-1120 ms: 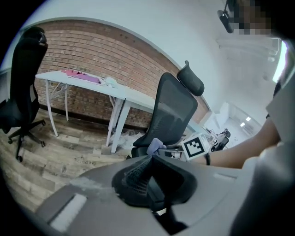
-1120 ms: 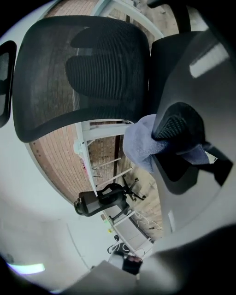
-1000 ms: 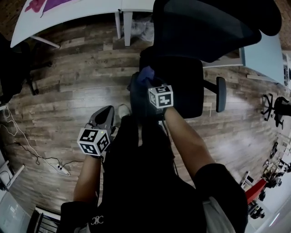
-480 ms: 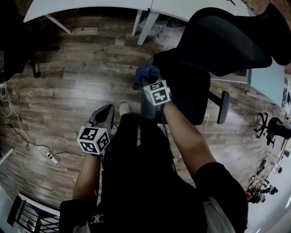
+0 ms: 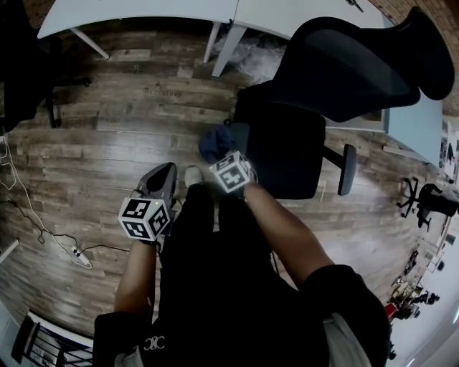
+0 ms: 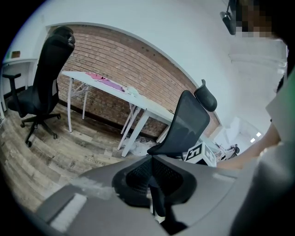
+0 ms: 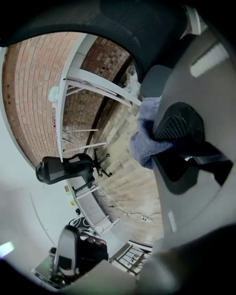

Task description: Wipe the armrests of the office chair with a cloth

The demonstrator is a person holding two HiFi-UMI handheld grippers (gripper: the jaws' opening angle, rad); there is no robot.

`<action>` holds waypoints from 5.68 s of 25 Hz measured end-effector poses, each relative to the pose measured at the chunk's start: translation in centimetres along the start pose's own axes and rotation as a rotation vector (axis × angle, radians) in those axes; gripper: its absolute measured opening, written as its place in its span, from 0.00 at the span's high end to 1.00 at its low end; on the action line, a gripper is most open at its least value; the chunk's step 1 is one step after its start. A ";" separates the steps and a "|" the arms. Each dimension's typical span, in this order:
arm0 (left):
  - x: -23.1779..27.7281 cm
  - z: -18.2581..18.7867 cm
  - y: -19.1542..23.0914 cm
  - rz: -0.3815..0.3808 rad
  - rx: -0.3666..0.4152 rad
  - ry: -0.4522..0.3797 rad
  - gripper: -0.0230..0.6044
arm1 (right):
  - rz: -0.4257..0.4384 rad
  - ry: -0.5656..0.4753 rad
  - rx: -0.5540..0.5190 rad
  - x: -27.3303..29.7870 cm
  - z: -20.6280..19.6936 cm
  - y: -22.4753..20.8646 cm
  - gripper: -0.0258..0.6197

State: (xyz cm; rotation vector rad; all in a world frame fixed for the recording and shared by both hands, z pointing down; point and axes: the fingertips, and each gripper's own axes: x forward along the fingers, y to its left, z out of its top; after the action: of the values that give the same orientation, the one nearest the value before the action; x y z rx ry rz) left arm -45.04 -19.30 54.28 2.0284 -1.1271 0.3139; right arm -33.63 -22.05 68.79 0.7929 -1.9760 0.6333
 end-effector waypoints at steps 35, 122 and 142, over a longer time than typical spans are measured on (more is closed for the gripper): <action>2.5 -1.8 -3.1 -0.042 0.096 0.123 0.96 | -0.034 -0.164 0.303 -3.5 -1.6 -8.3 0.86; 4.1 -0.3 -5.6 -0.118 0.309 0.197 0.96 | -0.030 -0.470 0.566 -16.8 -5.7 -2.4 0.87; -1.2 -1.1 -5.9 -0.226 0.395 0.175 0.96 | -0.072 -0.476 0.490 -13.6 -1.9 8.9 0.87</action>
State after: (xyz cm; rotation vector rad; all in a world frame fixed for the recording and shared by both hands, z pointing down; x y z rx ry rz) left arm -40.82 -15.99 51.31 2.3912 -0.7617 0.6239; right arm -33.73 -10.94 56.73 1.4128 -2.2275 0.9729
